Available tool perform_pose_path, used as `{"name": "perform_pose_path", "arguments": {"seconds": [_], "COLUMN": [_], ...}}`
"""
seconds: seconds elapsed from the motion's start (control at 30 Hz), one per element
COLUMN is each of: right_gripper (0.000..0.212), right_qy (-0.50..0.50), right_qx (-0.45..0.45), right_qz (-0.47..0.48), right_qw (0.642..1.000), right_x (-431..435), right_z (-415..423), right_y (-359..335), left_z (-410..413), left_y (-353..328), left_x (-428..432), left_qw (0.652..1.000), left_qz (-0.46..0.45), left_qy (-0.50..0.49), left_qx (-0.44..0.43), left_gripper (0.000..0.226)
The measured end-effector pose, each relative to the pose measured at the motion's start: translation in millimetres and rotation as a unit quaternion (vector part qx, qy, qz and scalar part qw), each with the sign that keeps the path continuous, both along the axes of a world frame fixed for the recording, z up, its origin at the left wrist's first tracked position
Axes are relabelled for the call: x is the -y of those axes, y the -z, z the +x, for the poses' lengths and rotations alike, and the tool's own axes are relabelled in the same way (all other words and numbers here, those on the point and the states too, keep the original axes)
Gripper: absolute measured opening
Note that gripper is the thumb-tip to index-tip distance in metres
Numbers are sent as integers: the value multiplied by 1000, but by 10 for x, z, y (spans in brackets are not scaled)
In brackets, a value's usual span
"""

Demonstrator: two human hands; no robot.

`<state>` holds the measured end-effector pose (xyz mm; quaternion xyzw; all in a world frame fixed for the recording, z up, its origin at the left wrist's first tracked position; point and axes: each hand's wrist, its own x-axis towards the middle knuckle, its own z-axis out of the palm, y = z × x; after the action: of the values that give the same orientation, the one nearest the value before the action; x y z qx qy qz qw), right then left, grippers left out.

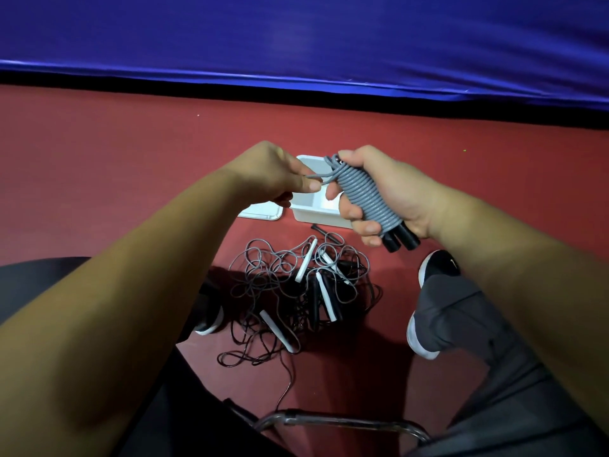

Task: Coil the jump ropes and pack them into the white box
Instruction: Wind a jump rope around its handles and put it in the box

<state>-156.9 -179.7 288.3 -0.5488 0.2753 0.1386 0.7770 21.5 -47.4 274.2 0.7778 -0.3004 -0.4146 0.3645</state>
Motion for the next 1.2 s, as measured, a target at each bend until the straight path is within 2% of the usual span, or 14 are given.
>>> {"name": "perform_pose_path", "arguments": {"seconds": [0.1, 0.2, 0.27, 0.37, 0.43, 0.57, 0.6, 0.73, 0.93, 1.1, 1.2], "right_gripper": [52, 47, 46, 45, 44, 46, 47, 47, 50, 47, 42], "right_qy": [61, 146, 160, 152, 140, 129, 132, 154, 167, 209, 256], "right_qx": [15, 21, 14, 12, 17, 14, 12, 3, -9, -27, -27], "right_qz": [-2, -26, -63, -122, -155, -189, -192, -180, -173, -141, -106], "right_qw": [998, 989, 985, 981, 978, 973, 972, 972, 971, 967, 961], "right_x": [61, 154, 167, 119, 72, 6, -5, -51, -148, -123, 3], "right_z": [21, 62, 80, 93, 101, 109, 115, 161, 218, 239, 217], "right_y": [3, 24, 55, 103, 127, 213, 233, 238, 279, 273, 247], "left_z": [27, 62, 56, -31, -98, -206, -226, -305, -314, -271, -244], "left_y": [-2, -20, -62, -106, -100, -137, -145, -159, -82, -56, -135], "left_x": [-24, -24, 3, 47, 81, 146, 161, 194, 278, 315, 281], "left_qw": [999, 980, 958, 931, 907, 826, 822, 831, 855, 853, 898], "left_qz": [-12, -69, -114, -149, -165, -204, -194, -137, -113, -158, -145], "left_qy": [3, -67, -121, -198, -243, -329, -339, -330, -327, -331, -244], "left_qx": [-47, -175, -234, -267, -300, -409, -415, -427, -387, -370, -336], "left_gripper": [21, 25, 24, 24, 24, 18, 21, 41, 25, 35, 36]}}
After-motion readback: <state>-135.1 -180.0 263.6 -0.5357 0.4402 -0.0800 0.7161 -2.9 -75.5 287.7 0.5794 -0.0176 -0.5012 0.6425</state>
